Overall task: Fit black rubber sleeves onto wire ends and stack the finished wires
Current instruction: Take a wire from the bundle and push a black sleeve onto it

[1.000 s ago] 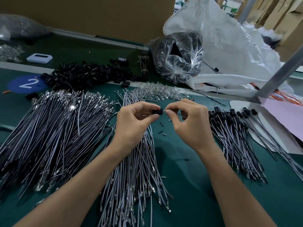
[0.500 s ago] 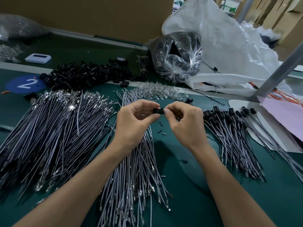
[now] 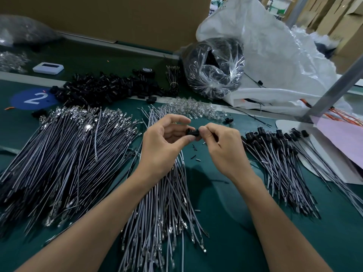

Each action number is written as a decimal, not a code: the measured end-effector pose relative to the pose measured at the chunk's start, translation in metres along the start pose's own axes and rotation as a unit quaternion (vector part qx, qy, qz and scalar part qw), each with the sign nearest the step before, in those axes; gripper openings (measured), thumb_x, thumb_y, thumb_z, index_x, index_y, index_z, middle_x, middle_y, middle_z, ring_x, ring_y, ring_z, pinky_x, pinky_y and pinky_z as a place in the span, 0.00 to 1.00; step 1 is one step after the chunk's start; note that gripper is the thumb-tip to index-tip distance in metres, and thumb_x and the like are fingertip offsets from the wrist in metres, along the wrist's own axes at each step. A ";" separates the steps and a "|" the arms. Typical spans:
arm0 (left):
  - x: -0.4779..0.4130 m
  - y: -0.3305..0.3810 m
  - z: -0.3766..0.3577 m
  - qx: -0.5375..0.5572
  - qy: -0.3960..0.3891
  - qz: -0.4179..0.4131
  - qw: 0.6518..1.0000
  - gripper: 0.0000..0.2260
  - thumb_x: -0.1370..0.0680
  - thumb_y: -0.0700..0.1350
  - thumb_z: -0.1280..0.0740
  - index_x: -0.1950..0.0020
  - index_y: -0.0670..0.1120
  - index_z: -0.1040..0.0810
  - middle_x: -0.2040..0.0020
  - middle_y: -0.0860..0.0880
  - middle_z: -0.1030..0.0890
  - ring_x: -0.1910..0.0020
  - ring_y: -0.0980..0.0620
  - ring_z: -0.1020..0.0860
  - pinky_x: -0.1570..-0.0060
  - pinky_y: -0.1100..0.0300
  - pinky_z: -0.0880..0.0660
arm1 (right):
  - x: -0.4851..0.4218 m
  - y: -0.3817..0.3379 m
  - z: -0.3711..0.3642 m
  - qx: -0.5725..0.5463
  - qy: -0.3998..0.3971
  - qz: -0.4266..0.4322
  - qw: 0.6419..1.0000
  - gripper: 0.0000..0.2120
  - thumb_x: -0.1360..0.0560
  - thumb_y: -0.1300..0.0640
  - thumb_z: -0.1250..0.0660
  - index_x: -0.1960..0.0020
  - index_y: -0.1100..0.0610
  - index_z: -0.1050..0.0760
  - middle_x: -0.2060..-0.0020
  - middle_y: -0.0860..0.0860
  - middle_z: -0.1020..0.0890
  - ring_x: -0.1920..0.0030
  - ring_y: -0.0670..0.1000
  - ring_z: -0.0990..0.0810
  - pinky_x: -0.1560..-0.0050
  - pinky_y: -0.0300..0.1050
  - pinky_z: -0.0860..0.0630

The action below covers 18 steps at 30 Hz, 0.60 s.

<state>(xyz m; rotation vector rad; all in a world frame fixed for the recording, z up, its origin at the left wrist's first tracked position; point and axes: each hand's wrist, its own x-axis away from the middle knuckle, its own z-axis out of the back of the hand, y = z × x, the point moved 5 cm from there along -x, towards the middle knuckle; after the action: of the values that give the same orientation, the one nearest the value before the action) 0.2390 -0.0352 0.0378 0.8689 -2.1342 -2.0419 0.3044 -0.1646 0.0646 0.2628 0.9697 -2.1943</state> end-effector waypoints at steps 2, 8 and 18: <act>-0.002 -0.001 0.004 -0.002 0.021 0.005 1.000 0.15 0.29 0.32 0.25 0.49 0.49 0.20 0.56 0.51 0.14 0.55 0.55 0.15 0.53 0.67 0.22 | -0.001 -0.002 0.002 -0.019 0.009 0.005 1.000 0.09 0.19 0.59 0.37 0.55 0.60 0.20 0.67 0.43 0.24 0.66 0.42 0.27 0.62 0.37 0.32; -0.003 -0.004 0.010 0.007 0.038 0.024 0.999 0.15 0.30 0.34 0.24 0.50 0.50 0.20 0.55 0.52 0.14 0.55 0.56 0.16 0.54 0.67 0.22 | 0.000 -0.002 0.010 -0.021 0.053 0.012 0.998 0.03 0.26 0.67 0.30 0.57 0.61 0.19 0.66 0.49 0.18 0.65 0.46 0.21 0.61 0.38 0.24; -0.002 -0.006 0.005 0.016 0.019 0.041 0.999 0.15 0.31 0.32 0.24 0.50 0.47 0.21 0.59 0.51 0.14 0.58 0.56 0.16 0.56 0.66 0.22 | 0.000 -0.005 0.000 0.015 -0.027 0.016 0.999 0.05 0.21 0.62 0.35 0.55 0.59 0.22 0.66 0.43 0.25 0.66 0.40 0.29 0.63 0.31 0.35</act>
<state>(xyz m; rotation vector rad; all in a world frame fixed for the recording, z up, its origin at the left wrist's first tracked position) 0.2403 -0.0302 0.0324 0.8028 -2.1511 -1.9427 0.3011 -0.1628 0.0673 0.2298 0.8977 -2.1767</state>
